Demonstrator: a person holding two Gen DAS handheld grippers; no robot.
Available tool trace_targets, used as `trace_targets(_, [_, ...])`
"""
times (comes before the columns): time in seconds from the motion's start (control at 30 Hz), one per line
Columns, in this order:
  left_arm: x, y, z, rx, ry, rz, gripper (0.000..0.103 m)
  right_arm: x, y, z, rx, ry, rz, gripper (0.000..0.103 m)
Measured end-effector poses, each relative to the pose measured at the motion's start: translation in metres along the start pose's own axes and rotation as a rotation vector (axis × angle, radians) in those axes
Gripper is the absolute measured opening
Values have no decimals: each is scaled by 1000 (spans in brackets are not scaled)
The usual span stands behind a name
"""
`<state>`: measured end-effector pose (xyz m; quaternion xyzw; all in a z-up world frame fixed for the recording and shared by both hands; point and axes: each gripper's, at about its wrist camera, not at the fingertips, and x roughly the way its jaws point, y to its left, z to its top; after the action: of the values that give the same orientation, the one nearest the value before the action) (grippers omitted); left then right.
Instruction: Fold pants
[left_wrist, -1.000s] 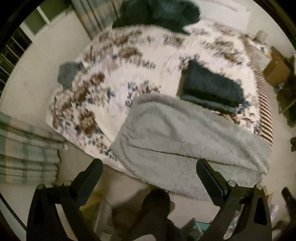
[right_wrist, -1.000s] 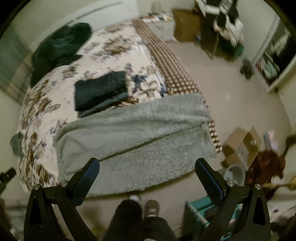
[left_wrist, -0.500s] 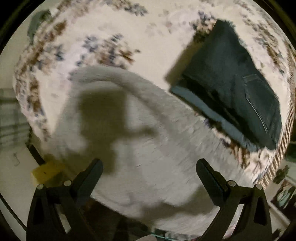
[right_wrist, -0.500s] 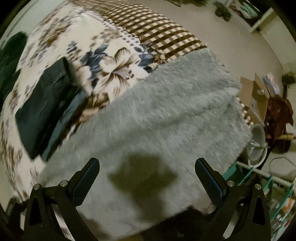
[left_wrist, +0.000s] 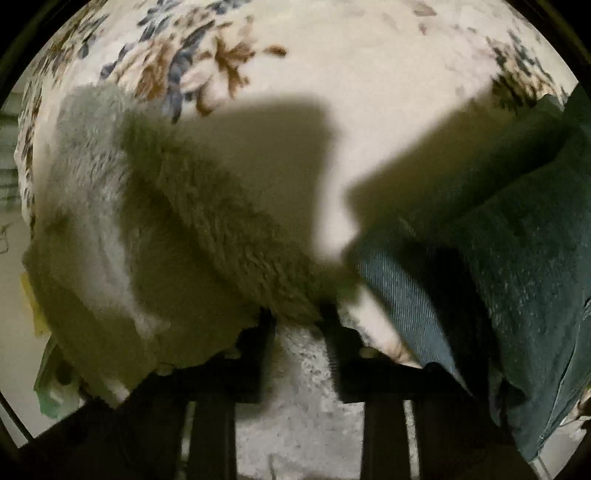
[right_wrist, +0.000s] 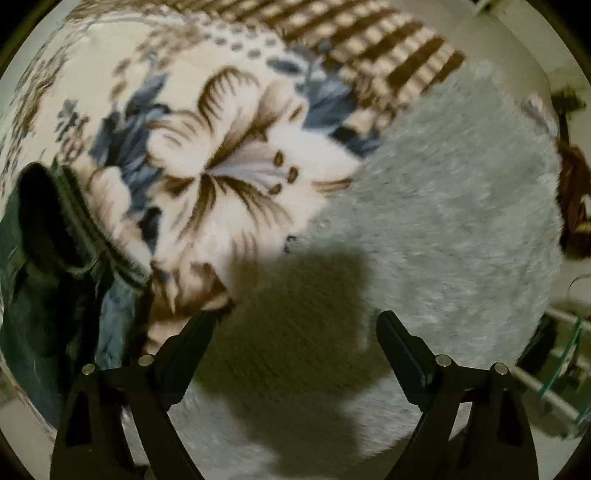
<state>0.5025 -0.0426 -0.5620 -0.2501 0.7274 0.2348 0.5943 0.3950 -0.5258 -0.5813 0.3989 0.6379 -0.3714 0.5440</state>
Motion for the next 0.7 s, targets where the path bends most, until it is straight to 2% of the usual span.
trace_targets(0.03, [-2,0,-1,14,-16,-4,11,8,2,2,11,24,6,69])
trace_targets(0.07, [-5,0,-1,25,-33,-16,10,16,3,3,18,46,10,61])
trace_targets(0.13, [-13,4,-6,52,-65,-55,8,22,4,2,18,51,14,27])
trace_targets(0.2, [-26,10,-13,91,-104,-85,7,16,0,-2,5,13,28,10])
trace_targets(0.3, [-49,18,-28,148,-154,-133,7,-3,-11,-13,-17,-45,48,2])
trace_targets(0.5, [-99,64,-58,193,-207,-227,7,-45,-48,-39,-102,-126,99,0])
trace_targets(0.6, [-119,104,-96,190,-230,-246,7,-55,-70,-51,-127,-97,159,0])
trace_targets(0.67, [-108,113,-104,183,-233,-247,7,-58,-80,-54,-152,-65,199,1])
trace_targets(0.7, [-104,118,-106,182,-232,-244,7,-62,-88,-58,-145,-45,235,5])
